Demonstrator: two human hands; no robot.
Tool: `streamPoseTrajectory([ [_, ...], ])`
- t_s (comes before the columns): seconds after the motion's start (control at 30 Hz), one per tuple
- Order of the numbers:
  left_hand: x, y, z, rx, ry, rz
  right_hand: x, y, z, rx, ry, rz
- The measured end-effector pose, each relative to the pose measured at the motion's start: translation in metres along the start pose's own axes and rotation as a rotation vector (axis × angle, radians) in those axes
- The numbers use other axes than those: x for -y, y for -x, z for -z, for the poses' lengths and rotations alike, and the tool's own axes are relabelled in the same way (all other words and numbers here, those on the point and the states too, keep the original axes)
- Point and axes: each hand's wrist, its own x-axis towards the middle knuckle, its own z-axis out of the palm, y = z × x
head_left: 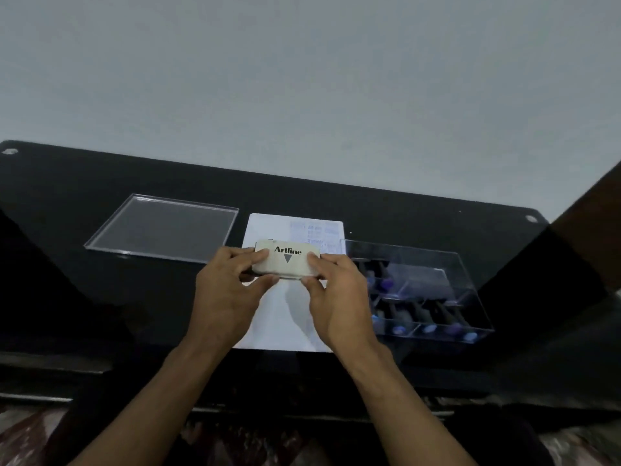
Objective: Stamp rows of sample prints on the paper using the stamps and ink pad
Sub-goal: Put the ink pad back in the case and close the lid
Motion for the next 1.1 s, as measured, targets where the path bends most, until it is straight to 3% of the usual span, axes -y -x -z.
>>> streamPoseTrajectory([
  [0.5,-0.092,-0.007,-0.144,0.134,0.053,-0.081,-0.117,-0.015,0.117,-0.123,0.046,-0.190],
  [0.73,-0.108,-0.011,-0.186,0.168,0.048,-0.079,-0.153,-0.029,0.138,-0.056,0.069,-0.349],
  [1.1,-0.112,-0.011,-0.207,0.183,-0.043,-0.095,-0.163,-0.040,0.147,0.107,0.170,-0.403],
])
